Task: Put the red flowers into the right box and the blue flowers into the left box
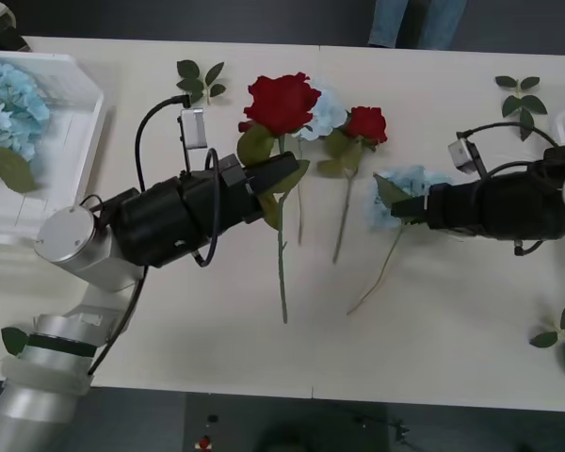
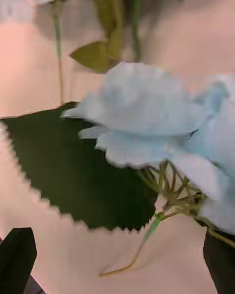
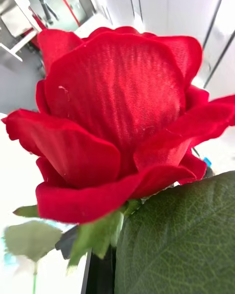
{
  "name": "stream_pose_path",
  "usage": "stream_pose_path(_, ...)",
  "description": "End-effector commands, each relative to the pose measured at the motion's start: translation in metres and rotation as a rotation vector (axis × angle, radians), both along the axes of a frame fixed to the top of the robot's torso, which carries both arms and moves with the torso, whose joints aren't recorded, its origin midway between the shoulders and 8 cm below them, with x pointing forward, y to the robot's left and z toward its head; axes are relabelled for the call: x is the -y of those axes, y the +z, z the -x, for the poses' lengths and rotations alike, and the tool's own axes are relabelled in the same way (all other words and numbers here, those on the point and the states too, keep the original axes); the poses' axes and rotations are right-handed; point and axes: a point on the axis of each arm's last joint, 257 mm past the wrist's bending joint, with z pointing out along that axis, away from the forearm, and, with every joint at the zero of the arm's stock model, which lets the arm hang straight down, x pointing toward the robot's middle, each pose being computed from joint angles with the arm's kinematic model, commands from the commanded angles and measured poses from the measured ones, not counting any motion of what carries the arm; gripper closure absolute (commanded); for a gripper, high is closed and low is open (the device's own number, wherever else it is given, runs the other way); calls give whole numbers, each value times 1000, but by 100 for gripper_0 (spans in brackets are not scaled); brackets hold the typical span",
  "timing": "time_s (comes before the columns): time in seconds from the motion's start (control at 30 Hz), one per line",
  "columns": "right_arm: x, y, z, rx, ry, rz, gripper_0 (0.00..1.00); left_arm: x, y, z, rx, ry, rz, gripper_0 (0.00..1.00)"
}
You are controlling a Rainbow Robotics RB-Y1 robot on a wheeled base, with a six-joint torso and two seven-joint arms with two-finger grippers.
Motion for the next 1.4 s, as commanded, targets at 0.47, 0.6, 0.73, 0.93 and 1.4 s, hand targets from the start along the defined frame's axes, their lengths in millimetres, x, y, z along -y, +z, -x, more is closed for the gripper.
stream_pose_path(0.47,-18,61,83,250,459,-32,0,50,16,-13,-13,92,58,100)
stream_pose_path(0.6,-10,68,105,237,496,-49,0,59,19,-16,-18,107,61,100)
stream_pose_path(0.73,-11,69,123,229,533,-61,0,63,21,-18,-18,114,61,100)
stream_pose_path(0.93,-30,64,145,231,574,-101,0,64,24,-19,-14,113,60,100)
stream_pose_path(1.4,-83,49,148,293,602,-176,0,66,26,-18,-11,110,63,100)
